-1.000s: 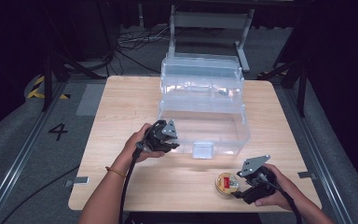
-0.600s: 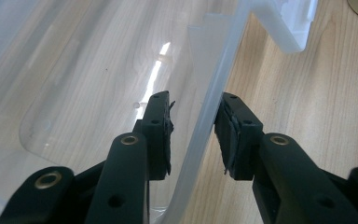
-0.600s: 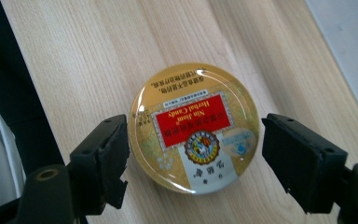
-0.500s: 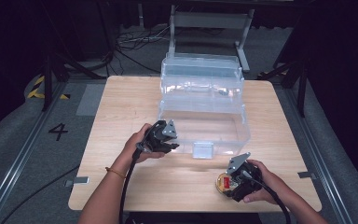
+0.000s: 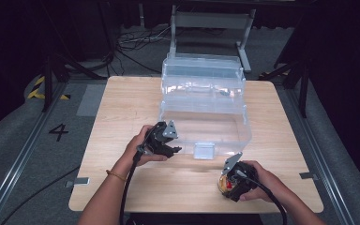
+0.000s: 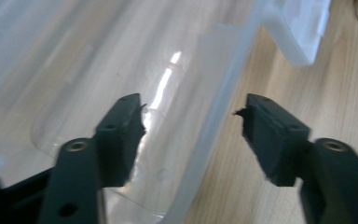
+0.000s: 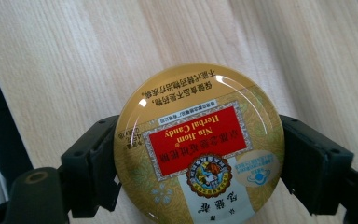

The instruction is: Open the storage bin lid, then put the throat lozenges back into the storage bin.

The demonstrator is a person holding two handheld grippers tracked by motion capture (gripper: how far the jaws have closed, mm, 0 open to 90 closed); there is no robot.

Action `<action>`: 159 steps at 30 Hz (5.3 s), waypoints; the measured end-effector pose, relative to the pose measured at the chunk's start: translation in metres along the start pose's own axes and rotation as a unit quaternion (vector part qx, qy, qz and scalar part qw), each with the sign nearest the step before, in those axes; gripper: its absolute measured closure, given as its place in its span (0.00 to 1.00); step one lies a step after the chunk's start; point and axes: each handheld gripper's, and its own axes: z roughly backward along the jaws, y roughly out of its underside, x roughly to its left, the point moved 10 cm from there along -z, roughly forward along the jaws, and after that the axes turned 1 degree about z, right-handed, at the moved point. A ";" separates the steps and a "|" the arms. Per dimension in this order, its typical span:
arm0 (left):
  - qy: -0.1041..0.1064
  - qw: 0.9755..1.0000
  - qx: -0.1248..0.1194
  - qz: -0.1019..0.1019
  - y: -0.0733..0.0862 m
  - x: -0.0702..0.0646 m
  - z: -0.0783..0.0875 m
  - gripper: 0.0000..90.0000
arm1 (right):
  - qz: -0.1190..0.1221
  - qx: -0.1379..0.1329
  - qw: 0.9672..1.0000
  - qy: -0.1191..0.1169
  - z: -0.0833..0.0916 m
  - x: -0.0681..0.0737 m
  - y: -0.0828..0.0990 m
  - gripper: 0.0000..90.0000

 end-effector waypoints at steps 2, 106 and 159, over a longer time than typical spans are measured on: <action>-0.005 1.000 -0.017 0.009 -0.004 0.000 0.005 0.30 | 0.002 -0.004 1.000 0.008 0.001 -0.003 0.002 0.23; 0.010 0.993 -0.009 0.115 0.131 -0.004 0.022 0.13 | 0.000 -0.061 0.991 0.119 0.140 -0.087 -0.014 0.23; 0.011 0.993 -0.009 0.115 0.132 -0.004 0.022 0.13 | 0.008 0.005 0.996 0.088 0.071 -0.153 -0.061 0.23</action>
